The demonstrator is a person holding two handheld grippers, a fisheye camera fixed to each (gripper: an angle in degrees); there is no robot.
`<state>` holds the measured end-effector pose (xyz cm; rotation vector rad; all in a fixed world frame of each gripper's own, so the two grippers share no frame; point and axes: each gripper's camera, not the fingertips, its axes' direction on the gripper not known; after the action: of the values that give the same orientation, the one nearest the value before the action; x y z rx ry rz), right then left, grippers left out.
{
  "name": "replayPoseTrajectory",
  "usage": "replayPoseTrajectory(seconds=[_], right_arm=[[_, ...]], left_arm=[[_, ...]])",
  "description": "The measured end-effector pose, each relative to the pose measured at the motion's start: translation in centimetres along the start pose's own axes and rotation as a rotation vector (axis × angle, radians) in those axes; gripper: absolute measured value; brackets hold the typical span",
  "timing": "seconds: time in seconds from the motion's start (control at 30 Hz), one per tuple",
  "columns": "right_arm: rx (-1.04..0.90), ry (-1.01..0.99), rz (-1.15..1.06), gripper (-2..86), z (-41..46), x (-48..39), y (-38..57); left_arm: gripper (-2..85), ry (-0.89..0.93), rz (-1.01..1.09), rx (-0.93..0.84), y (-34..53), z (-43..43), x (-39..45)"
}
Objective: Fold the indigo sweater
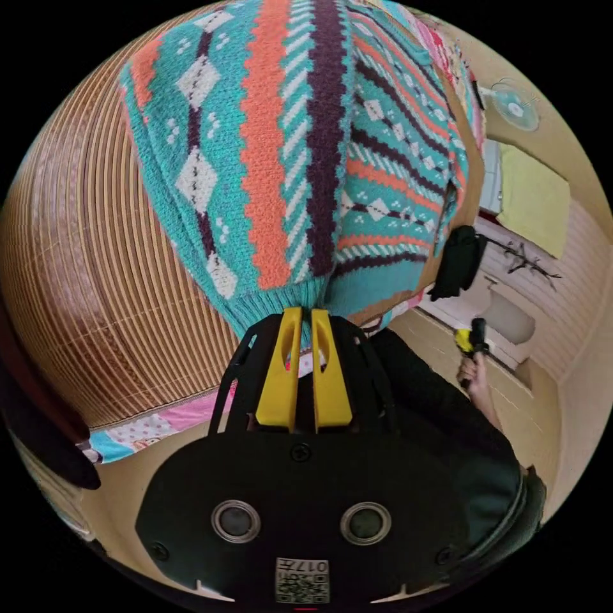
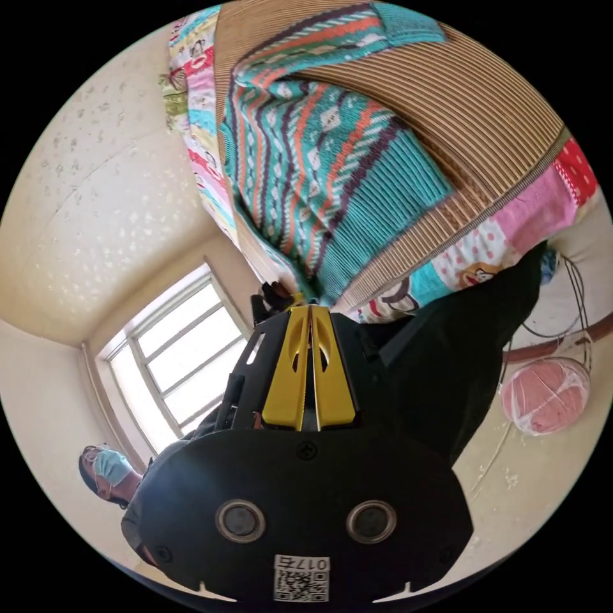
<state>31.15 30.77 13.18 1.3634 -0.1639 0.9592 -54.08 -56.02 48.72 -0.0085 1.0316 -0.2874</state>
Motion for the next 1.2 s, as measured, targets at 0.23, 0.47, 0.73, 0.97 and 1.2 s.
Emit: replayPoseTrajectory(seconds=[0.23,0.47,0.73,0.97,1.2], right_arm=[[0.057,-0.102,0.065,0.2,-4.2,-0.1,-5.3],[0.123,-0.328,0.142,0.3,-6.2,0.5,-9.2],[0.070,-0.305,0.152,0.3,-8.3,-0.8,-11.9],[-0.032,-0.006,0.119,0.2,-11.8,-1.9,-14.9],[0.056,0.596,-0.251,0.4,-13.2,-9.5,-17.7]], left_arm=[[0.7,0.584,0.316,0.427,10.0,-18.4,-3.1],[1.5,0.582,0.530,0.717,9.2,-31.3,6.9],[9.5,0.309,0.647,0.447,0.4,-20.2,24.4],[8.7,-0.277,0.377,0.041,2.4,-4.4,15.4],[0.5,-0.635,-0.007,-0.138,6.9,0.0,2.3]])
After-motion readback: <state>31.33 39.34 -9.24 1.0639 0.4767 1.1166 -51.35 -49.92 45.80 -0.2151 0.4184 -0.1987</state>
